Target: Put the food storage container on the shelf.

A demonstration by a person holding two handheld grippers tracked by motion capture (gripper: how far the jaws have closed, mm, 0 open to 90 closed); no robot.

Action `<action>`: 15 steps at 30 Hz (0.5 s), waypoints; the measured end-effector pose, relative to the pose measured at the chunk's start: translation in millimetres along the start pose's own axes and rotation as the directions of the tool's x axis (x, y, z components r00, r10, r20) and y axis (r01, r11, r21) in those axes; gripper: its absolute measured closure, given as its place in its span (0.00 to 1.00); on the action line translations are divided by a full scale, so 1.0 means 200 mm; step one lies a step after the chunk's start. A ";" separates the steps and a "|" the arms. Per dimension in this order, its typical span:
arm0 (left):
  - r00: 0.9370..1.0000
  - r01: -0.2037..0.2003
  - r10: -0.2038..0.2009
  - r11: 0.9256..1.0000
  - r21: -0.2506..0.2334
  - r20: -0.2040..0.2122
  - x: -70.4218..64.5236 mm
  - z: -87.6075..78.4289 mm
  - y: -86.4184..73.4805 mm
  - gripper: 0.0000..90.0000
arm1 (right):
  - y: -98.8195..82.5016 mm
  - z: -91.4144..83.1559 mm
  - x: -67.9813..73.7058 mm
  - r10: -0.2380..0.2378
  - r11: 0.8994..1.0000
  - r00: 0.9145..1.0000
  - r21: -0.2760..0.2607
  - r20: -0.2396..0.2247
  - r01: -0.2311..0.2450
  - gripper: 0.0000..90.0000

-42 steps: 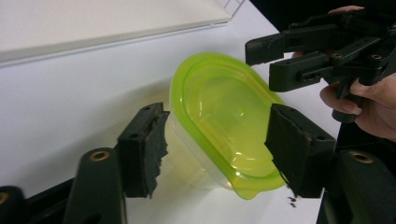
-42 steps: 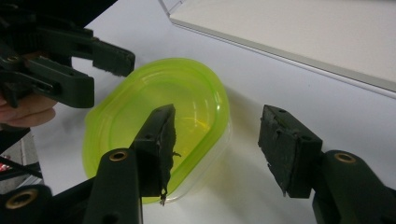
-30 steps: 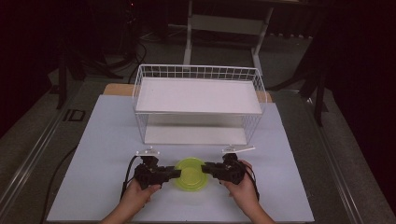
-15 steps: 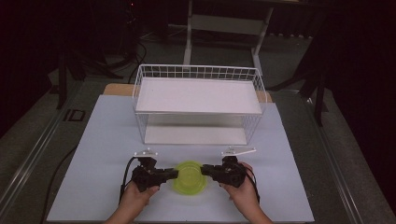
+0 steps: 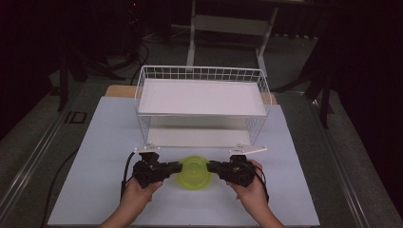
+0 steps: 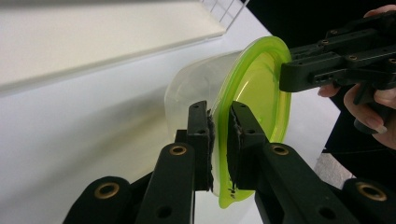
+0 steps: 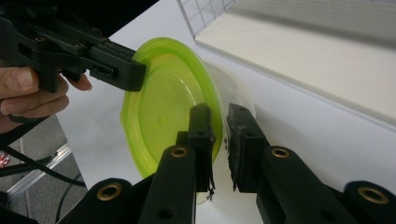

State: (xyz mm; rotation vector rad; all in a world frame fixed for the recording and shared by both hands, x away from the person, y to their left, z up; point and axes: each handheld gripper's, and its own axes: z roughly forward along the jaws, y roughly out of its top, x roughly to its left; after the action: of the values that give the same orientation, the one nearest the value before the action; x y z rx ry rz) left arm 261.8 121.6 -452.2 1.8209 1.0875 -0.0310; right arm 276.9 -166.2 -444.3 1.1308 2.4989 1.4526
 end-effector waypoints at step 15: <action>0.999 -0.047 0.048 0.997 -0.054 0.017 -0.09 -0.10 0.28 0.90 | 0.24 -0.16 0.03 -0.031 0.996 0.999 -0.088 0.037 0.034 0.89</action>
State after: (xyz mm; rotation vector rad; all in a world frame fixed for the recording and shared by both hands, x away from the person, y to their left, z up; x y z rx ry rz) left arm 281.8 118.6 -392.5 1.7941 1.0232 0.0100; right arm 287.7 -172.5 -387.8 1.0860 2.3917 1.5043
